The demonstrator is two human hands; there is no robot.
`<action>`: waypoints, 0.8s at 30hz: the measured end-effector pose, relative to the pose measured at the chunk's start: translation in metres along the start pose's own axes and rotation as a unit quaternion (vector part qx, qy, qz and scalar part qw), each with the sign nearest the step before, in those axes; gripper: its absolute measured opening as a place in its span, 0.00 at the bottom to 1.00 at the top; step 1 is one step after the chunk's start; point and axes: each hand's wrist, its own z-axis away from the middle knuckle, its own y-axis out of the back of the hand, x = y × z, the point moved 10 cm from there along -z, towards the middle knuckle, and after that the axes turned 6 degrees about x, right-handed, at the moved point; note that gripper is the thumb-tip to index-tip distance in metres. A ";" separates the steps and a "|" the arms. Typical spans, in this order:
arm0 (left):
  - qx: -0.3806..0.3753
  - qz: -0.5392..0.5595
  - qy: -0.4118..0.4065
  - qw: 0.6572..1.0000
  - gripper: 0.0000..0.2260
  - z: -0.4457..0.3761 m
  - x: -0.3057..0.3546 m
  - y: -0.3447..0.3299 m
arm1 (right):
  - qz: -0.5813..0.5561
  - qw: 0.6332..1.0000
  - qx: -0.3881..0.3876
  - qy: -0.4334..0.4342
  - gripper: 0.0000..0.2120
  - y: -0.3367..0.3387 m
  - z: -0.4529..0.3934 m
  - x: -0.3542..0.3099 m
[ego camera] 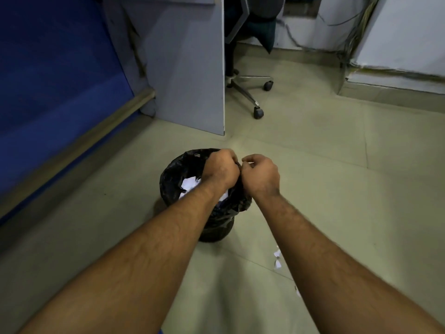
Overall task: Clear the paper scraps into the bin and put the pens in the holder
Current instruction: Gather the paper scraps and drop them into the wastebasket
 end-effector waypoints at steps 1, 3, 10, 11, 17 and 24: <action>-0.003 -0.001 -0.012 1.000 0.12 0.005 0.011 -0.011 | 0.002 1.000 0.012 -0.002 0.11 0.011 -0.001 0.010; -0.021 -0.007 -0.032 0.999 0.14 0.016 0.032 -0.037 | -0.003 0.999 0.035 -0.019 0.12 0.033 -0.004 0.037; -0.173 -0.028 -0.063 0.983 0.16 0.093 0.042 -0.185 | 0.102 0.987 -0.023 -0.124 0.14 0.078 0.023 0.212; -0.210 -0.040 -0.073 0.974 0.16 0.111 0.037 -0.214 | 0.140 0.978 -0.070 -0.136 0.18 0.072 0.033 0.243; -0.335 -0.226 -0.192 0.894 0.32 0.195 -0.019 -0.327 | 0.344 0.899 -0.224 -0.150 0.44 0.042 0.100 0.370; -0.351 -0.218 -0.274 0.868 0.41 0.229 -0.018 -0.363 | 0.338 0.917 -0.183 -0.105 0.56 0.025 0.125 0.397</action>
